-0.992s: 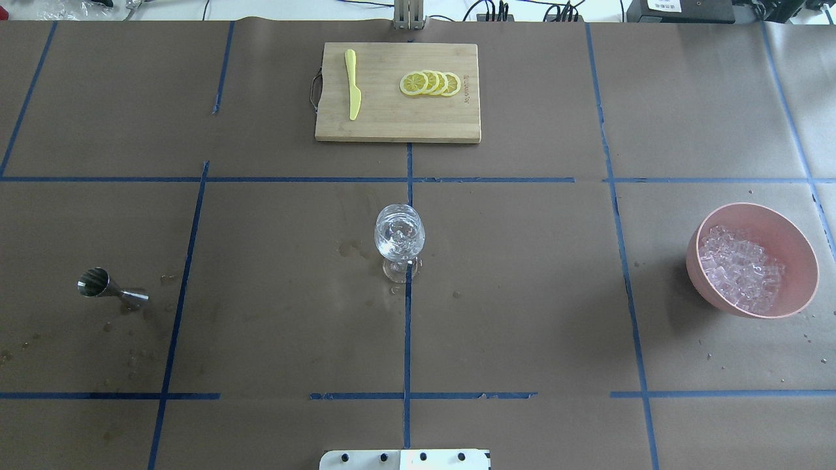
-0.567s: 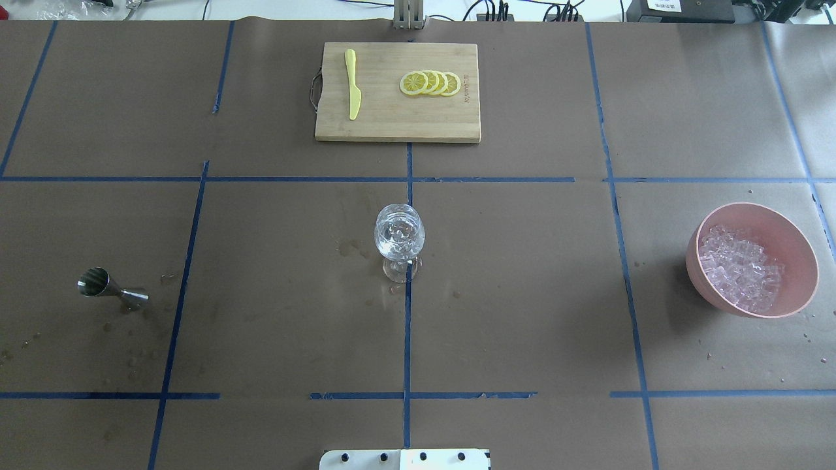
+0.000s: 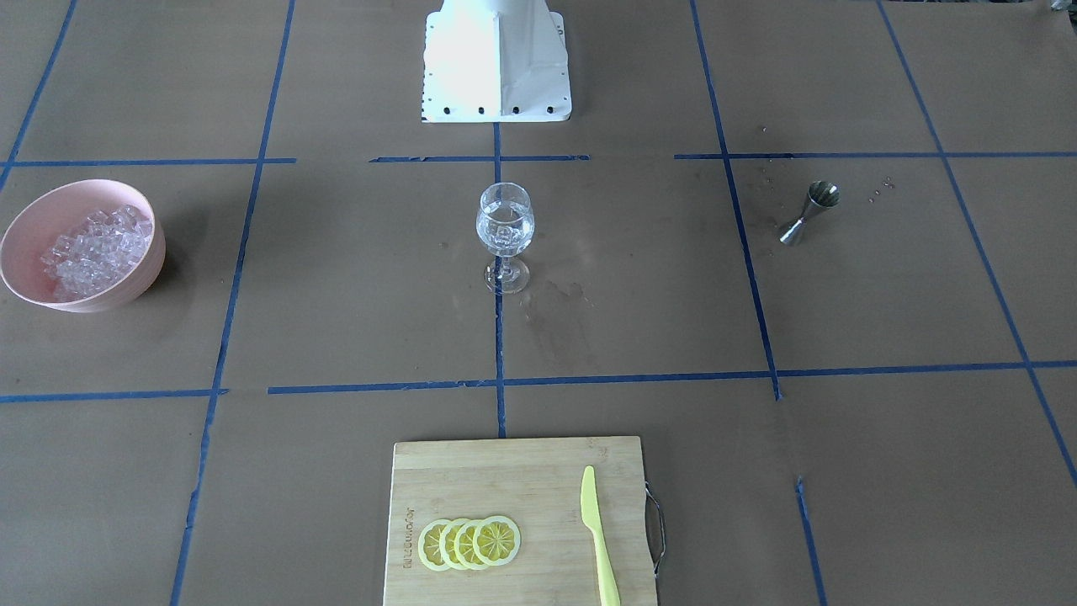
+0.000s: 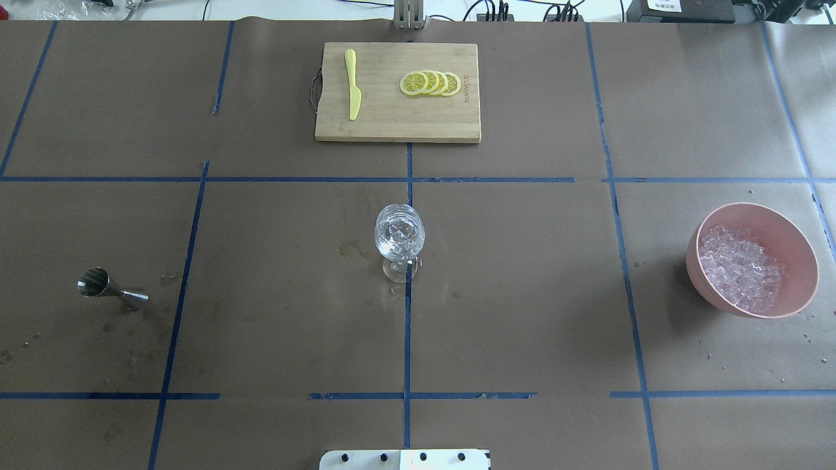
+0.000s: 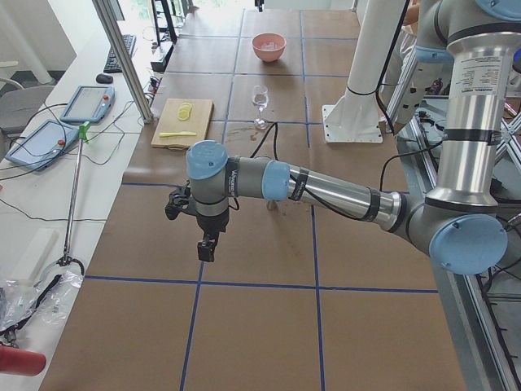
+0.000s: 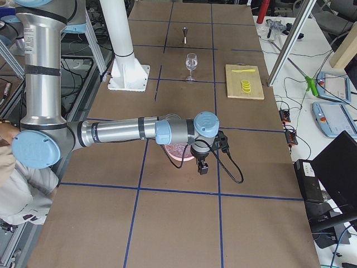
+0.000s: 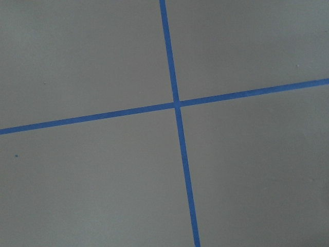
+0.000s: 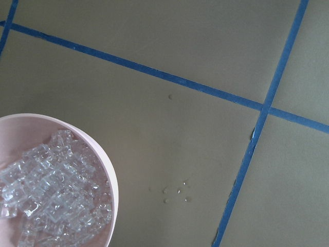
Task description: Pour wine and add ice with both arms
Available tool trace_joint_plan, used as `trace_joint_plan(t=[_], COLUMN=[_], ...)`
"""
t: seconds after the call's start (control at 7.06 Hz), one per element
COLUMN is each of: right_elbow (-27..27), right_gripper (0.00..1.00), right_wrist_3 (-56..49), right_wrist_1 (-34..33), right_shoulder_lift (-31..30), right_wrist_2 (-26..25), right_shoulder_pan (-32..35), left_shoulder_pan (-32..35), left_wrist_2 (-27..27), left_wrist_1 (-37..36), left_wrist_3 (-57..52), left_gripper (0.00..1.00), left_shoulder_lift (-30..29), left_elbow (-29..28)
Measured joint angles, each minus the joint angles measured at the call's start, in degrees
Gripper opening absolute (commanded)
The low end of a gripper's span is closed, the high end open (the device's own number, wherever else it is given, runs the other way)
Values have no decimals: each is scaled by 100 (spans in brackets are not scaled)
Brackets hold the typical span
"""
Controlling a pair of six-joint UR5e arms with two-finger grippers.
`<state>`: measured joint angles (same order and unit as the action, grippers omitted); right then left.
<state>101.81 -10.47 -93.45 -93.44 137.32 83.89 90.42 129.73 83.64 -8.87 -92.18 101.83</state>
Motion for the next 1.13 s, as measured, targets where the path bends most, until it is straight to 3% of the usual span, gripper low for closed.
trace_joint_plan(t=[0.43, 1.13], right_elbow=[248, 525], right_gripper=[100, 100], right_wrist_3=[59, 61], right_wrist_1=[-288, -291], right_shoulder_lift=[-19, -180], right_wrist_2=[-359, -207], right_shoulder_pan=[-53, -48], left_shoulder_pan=[-17, 66], left_wrist_2=[32, 36], left_wrist_1=[1017, 1141], left_wrist_3=[10, 3], left_gripper=[100, 100], left_shoulder_lift=[67, 426], left_elbow=[-624, -494])
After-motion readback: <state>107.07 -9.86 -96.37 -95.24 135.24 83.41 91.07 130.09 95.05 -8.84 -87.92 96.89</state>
